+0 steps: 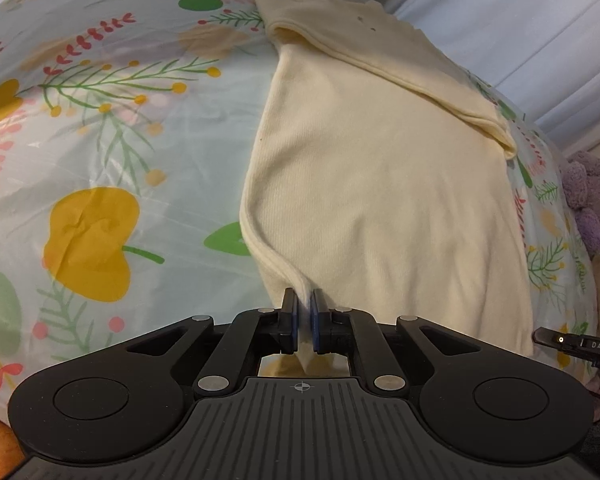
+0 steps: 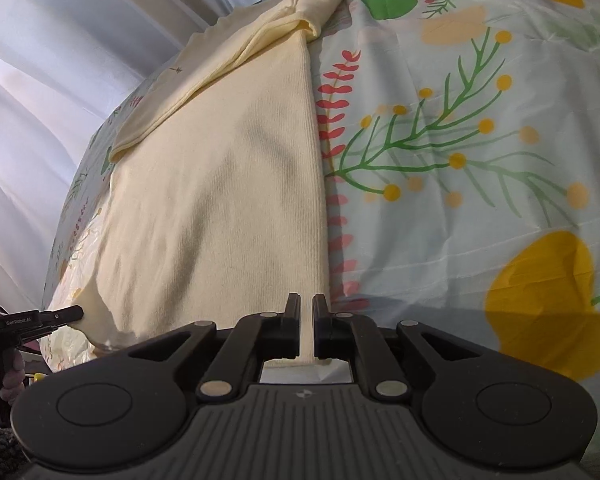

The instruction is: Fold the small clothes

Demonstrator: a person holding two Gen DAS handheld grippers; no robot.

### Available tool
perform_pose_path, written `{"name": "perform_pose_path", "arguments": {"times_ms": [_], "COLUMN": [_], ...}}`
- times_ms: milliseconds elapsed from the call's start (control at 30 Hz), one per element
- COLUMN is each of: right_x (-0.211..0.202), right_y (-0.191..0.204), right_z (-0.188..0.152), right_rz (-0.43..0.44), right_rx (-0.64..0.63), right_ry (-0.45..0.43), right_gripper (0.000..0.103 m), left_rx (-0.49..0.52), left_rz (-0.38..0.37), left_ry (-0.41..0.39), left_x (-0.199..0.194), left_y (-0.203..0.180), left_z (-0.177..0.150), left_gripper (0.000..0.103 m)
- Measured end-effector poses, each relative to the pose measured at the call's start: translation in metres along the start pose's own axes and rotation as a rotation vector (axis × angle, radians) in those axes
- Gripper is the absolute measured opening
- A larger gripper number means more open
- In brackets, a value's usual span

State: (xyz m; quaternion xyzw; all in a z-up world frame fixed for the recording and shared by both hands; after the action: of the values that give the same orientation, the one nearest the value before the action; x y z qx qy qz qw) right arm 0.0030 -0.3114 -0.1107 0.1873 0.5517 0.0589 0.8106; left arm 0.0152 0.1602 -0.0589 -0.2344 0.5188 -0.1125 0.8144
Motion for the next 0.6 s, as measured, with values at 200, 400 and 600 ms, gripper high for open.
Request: {"name": "perform_pose_path", "arguments": {"times_ms": [200,400,600], "right_x": [0.009,0.017,0.011], "right_y": [-0.007,-0.005,0.001], "right_z": [-0.004,0.000,0.010], "right_rz": [0.049,0.074,0.116], "right_rx": [0.057,0.069,0.057], "right_ry": [0.069,0.072,0.008], "right_gripper": [0.019,0.011,0.006], "left_rx": [-0.049,-0.082,-0.044], "left_rz": [-0.029,-0.053,-0.036], "left_ry": [0.043,0.108,0.076], "left_x": [0.007,0.018,0.014], "left_y": [0.013,0.023,0.018], "left_z": [0.002,0.004,0.013], "left_gripper": [0.009,0.016,0.008]}}
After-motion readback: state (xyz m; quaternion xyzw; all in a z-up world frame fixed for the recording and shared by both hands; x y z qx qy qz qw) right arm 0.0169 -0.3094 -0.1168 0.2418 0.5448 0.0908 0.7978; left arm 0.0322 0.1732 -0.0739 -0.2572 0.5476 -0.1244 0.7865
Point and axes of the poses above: each gripper's, at about its wrist camera, not at the fingertips, and x roughly the way its jaws point, y to its left, z to its top, the point moved 1 cm from there along x, roughly the way its jaws point, and after that the axes turned 10 degrees about -z, right-handed, at the moved point
